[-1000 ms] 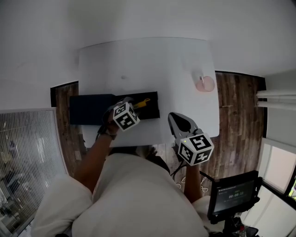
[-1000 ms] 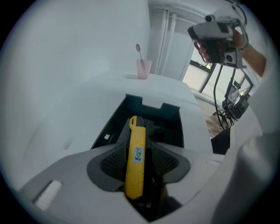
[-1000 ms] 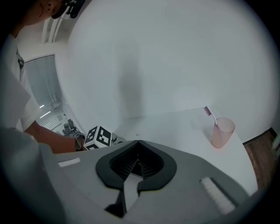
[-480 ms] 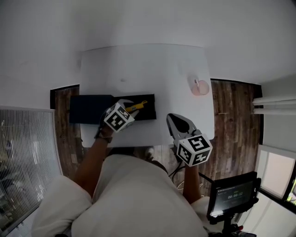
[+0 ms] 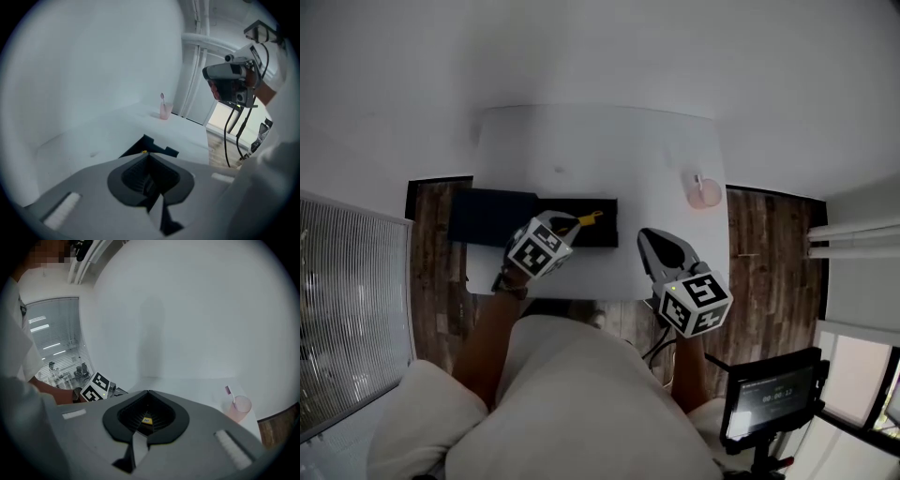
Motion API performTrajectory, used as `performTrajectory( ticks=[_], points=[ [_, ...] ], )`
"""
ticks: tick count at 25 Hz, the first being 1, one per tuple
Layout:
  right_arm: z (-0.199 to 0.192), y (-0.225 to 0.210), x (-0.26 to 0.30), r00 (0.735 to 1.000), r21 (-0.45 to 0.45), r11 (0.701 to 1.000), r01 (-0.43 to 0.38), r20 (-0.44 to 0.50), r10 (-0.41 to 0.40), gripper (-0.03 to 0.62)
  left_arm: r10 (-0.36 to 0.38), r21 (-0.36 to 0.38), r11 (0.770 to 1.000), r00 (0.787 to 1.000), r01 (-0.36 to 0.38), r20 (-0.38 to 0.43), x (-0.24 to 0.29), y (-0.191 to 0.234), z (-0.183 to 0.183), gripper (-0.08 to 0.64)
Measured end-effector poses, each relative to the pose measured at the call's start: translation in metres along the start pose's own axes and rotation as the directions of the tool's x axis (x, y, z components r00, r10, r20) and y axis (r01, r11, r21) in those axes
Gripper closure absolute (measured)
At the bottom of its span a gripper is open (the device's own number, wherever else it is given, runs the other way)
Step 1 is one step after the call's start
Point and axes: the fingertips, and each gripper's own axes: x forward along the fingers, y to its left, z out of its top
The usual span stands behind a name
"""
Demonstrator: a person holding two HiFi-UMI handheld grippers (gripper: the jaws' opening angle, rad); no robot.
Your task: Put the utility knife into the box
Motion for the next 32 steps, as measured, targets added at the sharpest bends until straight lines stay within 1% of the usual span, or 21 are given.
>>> performTrajectory(
  ticks=[3,5,7,10,13,15,20,23,25,27,29,30,32],
  points=[
    [0.008,0.005,0.002,1.0,-0.032,0.999,-0.013,0.013,0.013,0.589,0.017,-0.005,1.0,1.0,-0.017,0.024,-0.007,0.001,0.002,0.56],
    [0.012,0.009,0.003,1.0,-0.052,0.998,-0.023,0.02,0.024,0.589,0.026,0.009,1.0,0.999,-0.026,0.043,-0.013,0.0,0.004,0.56],
    [0.017,0.013,0.004,0.999,-0.067,0.997,-0.035,0.029,0.037,0.589,0.058,0.022,0.998,0.995,-0.06,0.078,-0.02,0.003,0.008,0.56],
    [0.028,0.017,0.004,0.997,-0.084,0.995,-0.05,0.052,0.055,0.589,0.124,0.031,0.991,0.981,-0.13,0.151,-0.038,0.011,0.023,0.56],
    [0.043,0.024,0.003,0.994,-0.103,0.993,-0.062,0.084,0.071,0.589,0.135,0.061,0.987,0.971,-0.149,0.197,-0.058,0.009,0.039,0.561],
    [0.053,0.029,0.002,0.991,-0.122,0.99,-0.066,0.106,0.079,0.59,0.152,0.08,0.981,0.958,-0.176,0.242,-0.071,0.006,0.052,0.561],
    [0.075,0.037,-0.002,0.985,-0.178,0.981,-0.075,0.142,0.101,0.591,0.24,0.056,0.959,0.901,-0.278,0.361,-0.106,0.011,0.083,0.561],
    [0.09,0.042,-0.005,0.98,-0.208,0.976,-0.058,0.176,0.095,0.591,0.281,0.051,0.942,0.863,-0.332,0.419,-0.133,0.017,0.103,0.561],
    [0.102,0.042,-0.009,0.974,-0.226,0.974,-0.025,0.215,0.075,0.591,0.305,0.033,0.932,0.829,-0.362,0.469,-0.153,0.02,0.116,0.561],
    [0.113,0.042,-0.014,0.965,-0.246,0.969,0.007,0.255,0.058,0.591,0.33,0.0,0.922,0.786,-0.387,0.523,-0.173,0.024,0.127,0.561],
    [0.125,0.043,-0.021,0.955,-0.265,0.964,0.028,0.294,0.053,0.591,0.356,-0.018,0.907,0.744,-0.42,0.565,-0.192,0.026,0.137,0.561],
    [0.132,0.044,-0.025,0.949,-0.272,0.962,0.036,0.311,0.052,0.592,0.364,-0.012,0.899,0.73,-0.438,0.578,-0.2,0.025,0.142,0.561],
    [0.143,0.045,-0.031,0.941,-0.288,0.956,0.048,0.333,0.054,0.592,0.368,0.024,0.881,0.716,-0.473,0.594,-0.211,0.021,0.151,0.561]
  ],
)
